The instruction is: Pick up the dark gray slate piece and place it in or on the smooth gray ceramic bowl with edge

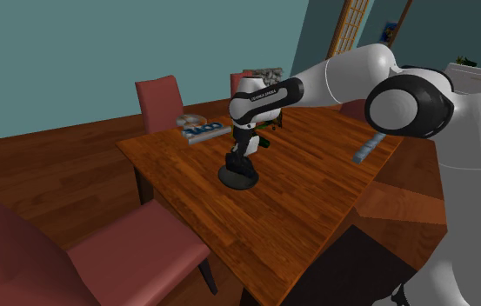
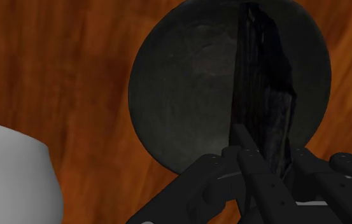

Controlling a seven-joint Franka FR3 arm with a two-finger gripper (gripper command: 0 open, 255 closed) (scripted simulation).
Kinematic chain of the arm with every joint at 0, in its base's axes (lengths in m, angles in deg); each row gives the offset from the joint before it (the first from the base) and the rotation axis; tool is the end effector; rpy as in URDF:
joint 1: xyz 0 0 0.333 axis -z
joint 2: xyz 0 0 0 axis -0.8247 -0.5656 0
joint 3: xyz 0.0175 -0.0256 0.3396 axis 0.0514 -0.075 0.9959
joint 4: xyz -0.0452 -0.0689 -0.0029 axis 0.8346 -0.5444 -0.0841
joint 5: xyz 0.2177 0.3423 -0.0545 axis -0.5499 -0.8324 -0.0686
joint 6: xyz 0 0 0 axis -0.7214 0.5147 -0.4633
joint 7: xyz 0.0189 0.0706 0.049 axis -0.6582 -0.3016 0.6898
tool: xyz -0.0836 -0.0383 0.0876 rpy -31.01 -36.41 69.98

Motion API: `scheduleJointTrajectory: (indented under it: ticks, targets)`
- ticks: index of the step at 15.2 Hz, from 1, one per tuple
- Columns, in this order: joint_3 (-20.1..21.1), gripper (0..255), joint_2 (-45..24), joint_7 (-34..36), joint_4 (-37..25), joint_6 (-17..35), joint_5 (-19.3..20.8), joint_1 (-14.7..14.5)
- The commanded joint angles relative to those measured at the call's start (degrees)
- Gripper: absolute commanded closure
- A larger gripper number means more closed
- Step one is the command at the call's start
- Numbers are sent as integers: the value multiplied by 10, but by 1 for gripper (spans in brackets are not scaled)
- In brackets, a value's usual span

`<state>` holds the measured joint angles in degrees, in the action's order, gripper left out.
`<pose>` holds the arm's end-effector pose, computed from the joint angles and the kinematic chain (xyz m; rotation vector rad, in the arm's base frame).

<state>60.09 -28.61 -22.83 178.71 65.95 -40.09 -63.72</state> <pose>0.7167 0.0280 0.2827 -3.0186 -0.6787 0.0555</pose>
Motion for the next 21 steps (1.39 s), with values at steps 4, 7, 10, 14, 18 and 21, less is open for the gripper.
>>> scheduleJointTrajectory:
  ticks: [4,7,10,14,18,21]
  targets:
    - [0,0,0,0,0,0,0,0]
    - [0,0,0,0,0,0,0,0]
    - [-1,0,8,1,-7,-15,2,0]
    - [-4,0,28,4,-30,-58,6,0]
    - [-4,0,28,4,-30,-58,6,0]
    - [-4,0,28,4,-30,-58,6,0]
